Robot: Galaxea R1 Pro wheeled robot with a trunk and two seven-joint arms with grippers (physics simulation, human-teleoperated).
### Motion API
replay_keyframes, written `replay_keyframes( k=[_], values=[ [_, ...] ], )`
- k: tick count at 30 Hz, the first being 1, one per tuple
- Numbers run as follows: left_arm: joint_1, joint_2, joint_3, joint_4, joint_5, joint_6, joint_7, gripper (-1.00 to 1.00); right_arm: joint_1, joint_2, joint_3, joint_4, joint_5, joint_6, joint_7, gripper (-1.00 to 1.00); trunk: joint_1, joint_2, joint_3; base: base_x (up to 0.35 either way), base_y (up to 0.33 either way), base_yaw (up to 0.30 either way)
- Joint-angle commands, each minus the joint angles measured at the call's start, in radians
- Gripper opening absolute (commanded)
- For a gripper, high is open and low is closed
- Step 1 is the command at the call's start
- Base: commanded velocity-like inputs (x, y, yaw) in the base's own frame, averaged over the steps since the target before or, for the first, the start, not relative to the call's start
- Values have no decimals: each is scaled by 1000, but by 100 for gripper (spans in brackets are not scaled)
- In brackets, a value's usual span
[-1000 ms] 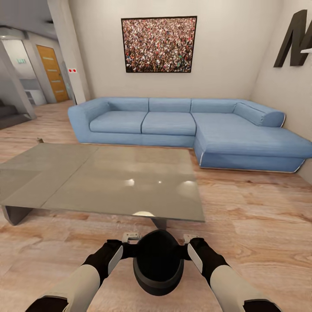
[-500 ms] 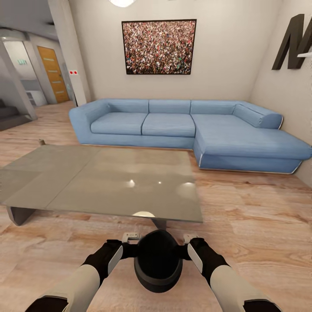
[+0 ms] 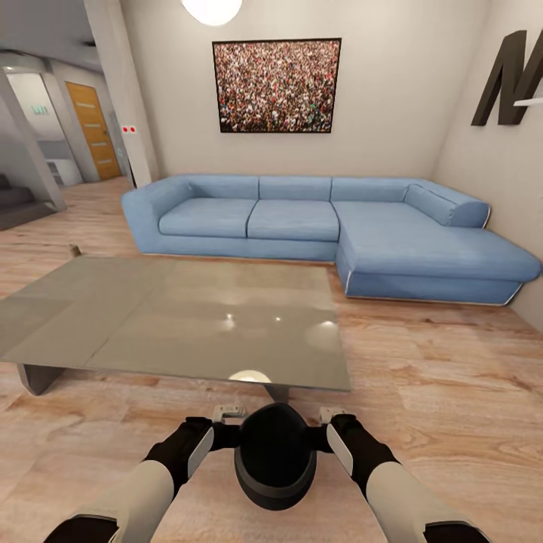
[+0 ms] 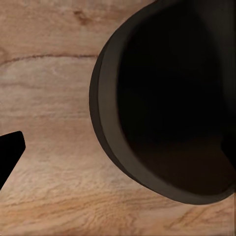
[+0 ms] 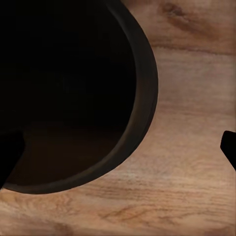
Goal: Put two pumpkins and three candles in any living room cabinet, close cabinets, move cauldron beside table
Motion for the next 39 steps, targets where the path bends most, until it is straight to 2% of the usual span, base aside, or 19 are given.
replay_keyframes(
  k=[1, 16, 29, 39],
  values=[
    [0, 1, -4, -2, 5, 6, 0, 100, 1, 0, 0, -2, -9, 4, -5, 100, -4, 7, 2, -1, 0, 0],
    [3, 7, -1, 2, 8, 5, 5, 100, 5, 1, 9, -2, -7, 3, -5, 100, -62, 112, 49, -4, 0, 0],
    [5, 6, 0, 6, 9, -5, 21, 100, 7, -1, 4, -2, -7, 1, -1, 100, -111, 203, 90, -129, 0, 0],
    [5, 5, 1, 4, 9, -7, 23, 100, 7, -1, 7, -2, -7, 0, 0, 100, -150, 273, 121, -299, 0, 0]
  ],
)
